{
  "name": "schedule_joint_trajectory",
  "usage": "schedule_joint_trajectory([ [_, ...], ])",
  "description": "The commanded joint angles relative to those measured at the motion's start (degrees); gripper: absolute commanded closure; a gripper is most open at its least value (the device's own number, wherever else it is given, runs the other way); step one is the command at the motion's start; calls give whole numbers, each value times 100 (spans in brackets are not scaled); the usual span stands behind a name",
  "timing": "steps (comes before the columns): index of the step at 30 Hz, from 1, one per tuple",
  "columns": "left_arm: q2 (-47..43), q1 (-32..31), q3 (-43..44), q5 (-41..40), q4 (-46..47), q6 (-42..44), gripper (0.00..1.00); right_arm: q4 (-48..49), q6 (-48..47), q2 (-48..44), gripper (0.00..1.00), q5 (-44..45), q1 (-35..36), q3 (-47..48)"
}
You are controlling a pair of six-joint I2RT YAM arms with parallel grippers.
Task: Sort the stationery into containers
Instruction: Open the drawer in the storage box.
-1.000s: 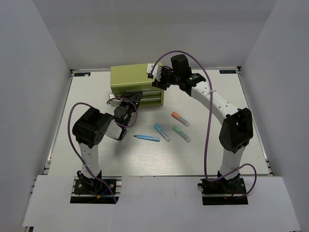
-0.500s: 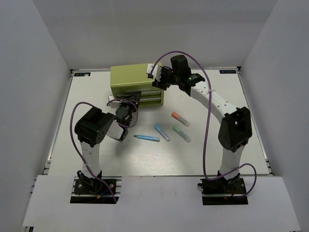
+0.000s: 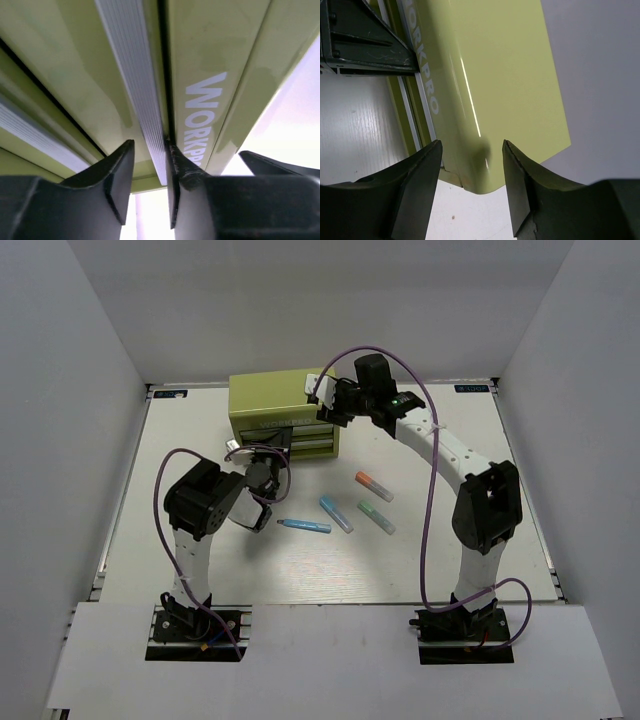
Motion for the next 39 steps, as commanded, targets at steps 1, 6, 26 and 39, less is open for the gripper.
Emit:
schedule_joint_trajectory([
  [1, 222, 96, 240, -639, 2001, 89, 61, -91, -168, 113, 42, -57, -31, 253],
  [6, 222, -9, 179, -640, 2001, 27, 68, -91, -159, 105, 40, -57, -57, 245],
  [26, 55, -115, -270, -587, 2001, -26, 100, 67, -686, -300, 19, -1147, -31, -29],
  [39, -164, -167, -542, -420, 2001, -26, 100, -618, -915, 517, 31, -795, -39, 842],
])
